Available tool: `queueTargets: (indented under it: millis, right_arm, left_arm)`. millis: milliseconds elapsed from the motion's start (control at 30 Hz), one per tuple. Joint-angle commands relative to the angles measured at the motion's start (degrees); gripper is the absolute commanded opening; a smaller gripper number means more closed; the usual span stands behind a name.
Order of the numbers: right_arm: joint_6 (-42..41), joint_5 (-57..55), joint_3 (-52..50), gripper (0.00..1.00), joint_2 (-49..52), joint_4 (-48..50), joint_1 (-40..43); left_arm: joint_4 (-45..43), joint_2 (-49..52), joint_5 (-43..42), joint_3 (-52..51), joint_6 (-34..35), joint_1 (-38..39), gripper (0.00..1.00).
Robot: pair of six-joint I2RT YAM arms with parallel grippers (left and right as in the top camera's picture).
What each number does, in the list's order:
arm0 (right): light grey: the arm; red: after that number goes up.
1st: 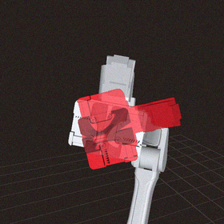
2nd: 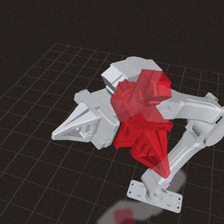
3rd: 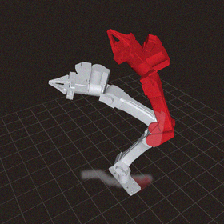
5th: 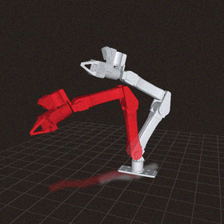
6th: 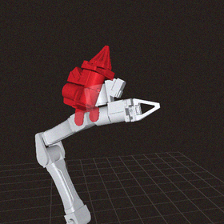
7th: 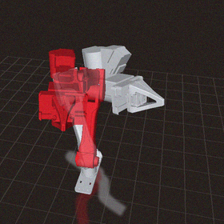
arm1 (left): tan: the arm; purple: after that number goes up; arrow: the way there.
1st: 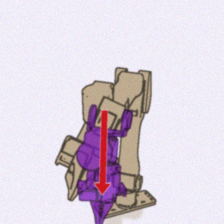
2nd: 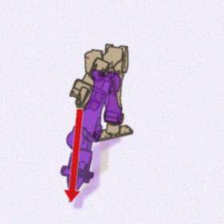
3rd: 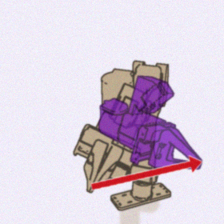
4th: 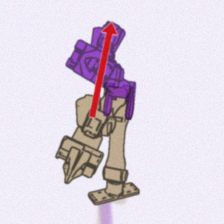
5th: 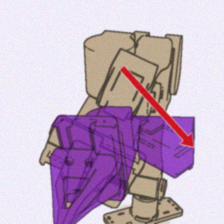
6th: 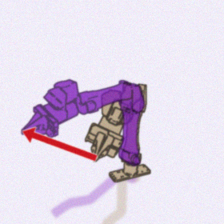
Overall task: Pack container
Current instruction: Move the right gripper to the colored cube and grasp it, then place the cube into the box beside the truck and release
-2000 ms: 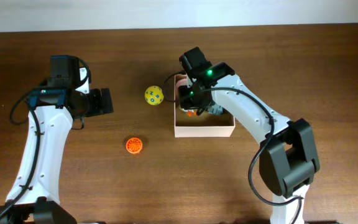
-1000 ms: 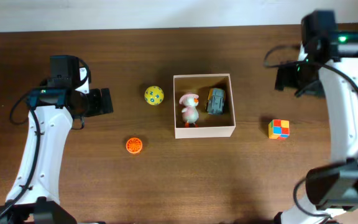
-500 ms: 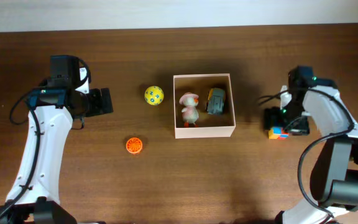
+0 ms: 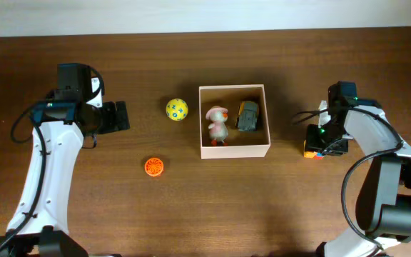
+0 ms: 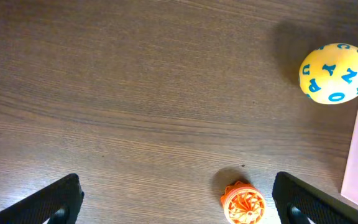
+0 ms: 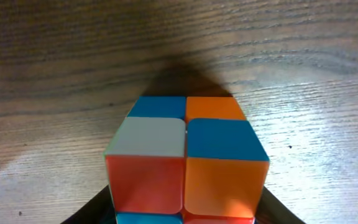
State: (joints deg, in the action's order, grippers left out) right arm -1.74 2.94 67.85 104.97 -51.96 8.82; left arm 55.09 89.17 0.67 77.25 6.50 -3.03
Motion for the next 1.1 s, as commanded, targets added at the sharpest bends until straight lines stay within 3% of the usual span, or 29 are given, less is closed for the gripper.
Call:
queueTargets:
  millis: [0, 233, 500, 833, 933, 1067]
  right_arm:
    - [-1.95, 1.07, 1.68, 0.41, -0.7, -1.64, 0.2]
    - [-1.92, 2.56, 12.57, 0.38, -6.27, -10.91, -2.21]
    - [-4.79, 8.04, 28.26, 0.36, -12.96, -19.8, -13.07]
    - [-10.86, 4.11, 22.16, 0.36, -8.76, -12.94, -29.09]
    - [-13.38, -0.42, 18.8, 0.36, -6.32, -10.32, -30.38]
    - [-13.81, 2.1, 15.23, 0.36, -2.97, -8.79, -30.6]
  left_arm:
    - [0.02, 0.24, 0.2, 1.01, -0.76, -0.28, 0.99]
    - [0.02, 0.24, 0.2, 1.01, -0.76, -0.28, 0.99]
    - [0.02, 0.24, 0.2, 1.01, -0.76, -0.28, 0.99]
    - [0.02, 0.24, 0.2, 1.01, -0.76, -0.28, 0.99]
    - [0.02, 0.24, 0.2, 1.01, -0.76, -0.28, 0.99]
    - [0.02, 0.24, 0.2, 1.01, -0.76, -0.28, 0.99]
